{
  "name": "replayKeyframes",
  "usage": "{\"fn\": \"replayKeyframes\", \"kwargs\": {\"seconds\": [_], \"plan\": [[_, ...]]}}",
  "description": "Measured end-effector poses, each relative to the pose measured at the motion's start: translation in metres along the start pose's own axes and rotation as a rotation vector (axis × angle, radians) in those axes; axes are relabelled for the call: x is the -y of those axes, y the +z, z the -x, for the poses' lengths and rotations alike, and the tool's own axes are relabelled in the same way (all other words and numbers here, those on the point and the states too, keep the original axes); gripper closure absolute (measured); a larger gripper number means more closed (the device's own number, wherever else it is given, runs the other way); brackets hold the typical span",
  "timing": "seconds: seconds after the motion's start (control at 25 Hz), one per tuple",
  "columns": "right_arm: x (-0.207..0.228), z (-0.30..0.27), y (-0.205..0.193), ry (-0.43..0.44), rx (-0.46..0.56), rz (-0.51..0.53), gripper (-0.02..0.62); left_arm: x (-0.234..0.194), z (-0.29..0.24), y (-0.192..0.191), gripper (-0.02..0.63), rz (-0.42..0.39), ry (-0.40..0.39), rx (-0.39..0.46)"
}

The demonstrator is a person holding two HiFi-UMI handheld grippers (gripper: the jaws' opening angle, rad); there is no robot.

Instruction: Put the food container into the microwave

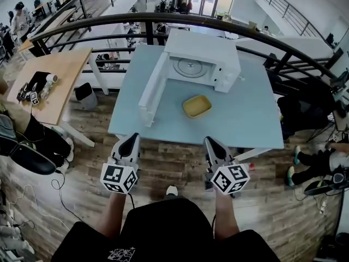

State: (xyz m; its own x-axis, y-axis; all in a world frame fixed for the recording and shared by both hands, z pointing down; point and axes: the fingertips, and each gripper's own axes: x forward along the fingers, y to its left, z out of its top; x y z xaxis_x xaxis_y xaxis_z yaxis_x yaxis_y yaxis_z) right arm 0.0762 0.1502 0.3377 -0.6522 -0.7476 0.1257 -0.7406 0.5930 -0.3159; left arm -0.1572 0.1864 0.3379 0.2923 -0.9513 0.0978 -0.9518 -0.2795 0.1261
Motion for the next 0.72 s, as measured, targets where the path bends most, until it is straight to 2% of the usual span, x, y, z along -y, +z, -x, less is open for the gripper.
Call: {"fn": "replayKeyframes", "kwargs": {"seconds": [0.32,0.72], "plan": [[0.04,-0.031,0.003,0.037,-0.023,-0.027,0.589,0.011,-0.05,-0.002,0.598,0.002,-0.01,-0.019],[0.073,-0.043,-0.01,0.043,-0.033,-0.13,0.589,0.024,-0.079,-0.015,0.598,0.013,-0.025,-0.043]]}}
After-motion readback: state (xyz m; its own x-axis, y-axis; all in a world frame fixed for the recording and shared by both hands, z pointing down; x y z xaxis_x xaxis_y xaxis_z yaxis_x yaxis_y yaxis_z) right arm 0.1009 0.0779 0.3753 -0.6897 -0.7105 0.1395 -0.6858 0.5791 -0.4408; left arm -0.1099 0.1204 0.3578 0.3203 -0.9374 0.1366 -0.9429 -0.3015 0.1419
